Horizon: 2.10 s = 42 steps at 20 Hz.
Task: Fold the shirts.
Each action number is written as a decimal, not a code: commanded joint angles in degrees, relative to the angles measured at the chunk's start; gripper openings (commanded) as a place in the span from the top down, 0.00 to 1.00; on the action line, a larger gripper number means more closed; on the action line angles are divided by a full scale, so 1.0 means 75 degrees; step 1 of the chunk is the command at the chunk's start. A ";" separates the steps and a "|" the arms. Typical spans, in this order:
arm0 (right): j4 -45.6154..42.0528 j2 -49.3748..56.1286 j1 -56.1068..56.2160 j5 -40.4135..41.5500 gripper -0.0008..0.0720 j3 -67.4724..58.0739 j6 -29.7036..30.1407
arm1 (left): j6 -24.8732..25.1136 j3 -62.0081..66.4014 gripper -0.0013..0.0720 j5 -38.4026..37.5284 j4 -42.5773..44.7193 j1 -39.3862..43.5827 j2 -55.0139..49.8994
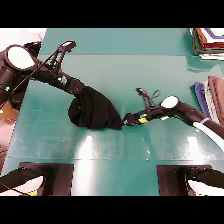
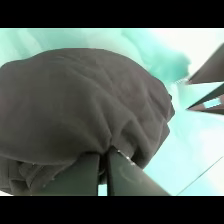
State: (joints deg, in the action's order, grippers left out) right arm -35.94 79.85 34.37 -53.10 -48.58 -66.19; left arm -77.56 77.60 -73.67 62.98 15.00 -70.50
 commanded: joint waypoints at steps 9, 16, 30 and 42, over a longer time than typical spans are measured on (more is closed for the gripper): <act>-0.0192 0.1393 0.0423 -0.0207 0.97 -0.1617 0.0154 | -0.0003 0.0073 0.94 -0.0379 0.0277 -0.0006 0.0015; -0.1708 -0.1600 -0.1364 -0.0632 0.98 -0.2833 -0.0574 | 0.0216 0.3089 0.94 -0.0694 0.1154 -0.0006 0.0871; -0.3544 -0.3532 -0.1993 -0.2124 0.98 -0.6988 -0.1475 | 0.0195 0.5281 0.94 -0.0804 -0.1023 0.0003 0.2098; -0.3602 -0.0799 -0.1116 -0.2361 0.98 -0.2693 -0.1912 | 0.0402 -0.3730 0.94 0.1373 -0.0577 0.0003 0.2075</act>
State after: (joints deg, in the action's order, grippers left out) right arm -63.16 70.02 24.21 -74.61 -75.81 -80.29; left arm -75.48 67.02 -72.47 58.94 15.03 -54.98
